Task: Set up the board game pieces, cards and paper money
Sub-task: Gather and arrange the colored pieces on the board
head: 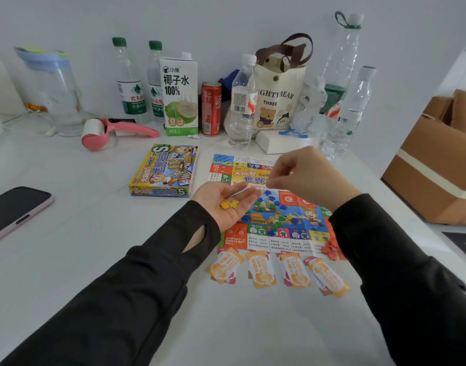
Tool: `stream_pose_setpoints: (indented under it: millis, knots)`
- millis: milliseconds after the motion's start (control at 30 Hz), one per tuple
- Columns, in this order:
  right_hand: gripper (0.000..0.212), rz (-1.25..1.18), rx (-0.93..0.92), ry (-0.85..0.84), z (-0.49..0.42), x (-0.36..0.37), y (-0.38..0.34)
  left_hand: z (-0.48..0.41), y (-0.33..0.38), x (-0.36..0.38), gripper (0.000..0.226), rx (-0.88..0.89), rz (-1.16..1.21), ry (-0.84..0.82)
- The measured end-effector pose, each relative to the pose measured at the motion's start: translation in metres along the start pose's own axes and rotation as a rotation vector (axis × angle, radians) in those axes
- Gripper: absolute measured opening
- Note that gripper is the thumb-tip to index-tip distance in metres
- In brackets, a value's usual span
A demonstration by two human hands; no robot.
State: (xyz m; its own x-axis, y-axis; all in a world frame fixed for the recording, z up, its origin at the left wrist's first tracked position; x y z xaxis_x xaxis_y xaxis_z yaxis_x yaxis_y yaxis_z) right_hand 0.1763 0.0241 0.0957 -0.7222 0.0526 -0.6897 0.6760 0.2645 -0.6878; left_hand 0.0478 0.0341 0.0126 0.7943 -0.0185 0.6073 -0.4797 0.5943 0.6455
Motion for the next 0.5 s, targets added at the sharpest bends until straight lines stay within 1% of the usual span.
stream_pose_setpoints:
  millis: [67, 133, 233, 300, 333, 400, 433, 500]
  knots:
    - [0.009, -0.118, -0.065, 0.038, 0.002, 0.005, -0.013, 0.002, -0.003, 0.004, 0.03, -0.031, -0.016, -0.021]
    - [0.007, -0.11, -0.084, 0.012, 0.002, 0.013, -0.018, 0.002, -0.006, 0.005, 0.033, -0.06, 0.016, -0.041]
    - [0.006, 0.004, -0.031, 0.034, -0.003, 0.007, -0.005, 0.001, -0.007, 0.004, 0.036, -0.068, 0.065, -0.053]
    - [0.008, 0.21, 0.082, 0.028, -0.007, -0.001, 0.015, 0.0, -0.005, 0.002, 0.037, -0.058, 0.086, -0.052]
    - [0.011, 0.344, 0.157, -0.025, -0.007, -0.002, 0.026, -0.001, -0.005, 0.001, 0.038, -0.054, 0.09, -0.051]
    - [0.021, 0.534, 0.288, -0.203, -0.003, 0.005, 0.046, -0.001, -0.005, 0.0, 0.037, -0.042, 0.08, -0.045]
    - [0.03, 0.569, 0.325, -0.268, 0.0, 0.009, 0.051, -0.002, -0.005, -0.001, 0.037, -0.036, 0.071, -0.043]
    - [0.043, 0.582, 0.355, -0.297, 0.003, 0.014, 0.056, -0.002, -0.005, -0.002, 0.036, -0.031, 0.06, -0.04]
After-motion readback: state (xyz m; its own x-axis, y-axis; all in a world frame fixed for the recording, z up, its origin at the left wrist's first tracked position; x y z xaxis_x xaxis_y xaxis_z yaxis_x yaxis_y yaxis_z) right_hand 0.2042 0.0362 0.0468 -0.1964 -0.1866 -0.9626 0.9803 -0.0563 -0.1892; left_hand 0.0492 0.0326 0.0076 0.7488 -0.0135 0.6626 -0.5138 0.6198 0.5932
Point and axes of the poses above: each hand's wrist, its own z-axis away from the middle knuckle, its own x-axis out of the palm, y = z × x, the point moved 5 cm from there along -z, towards the middle knuckle, and after that the axes turned 11 degrees about -z, right-handed, at the moved point
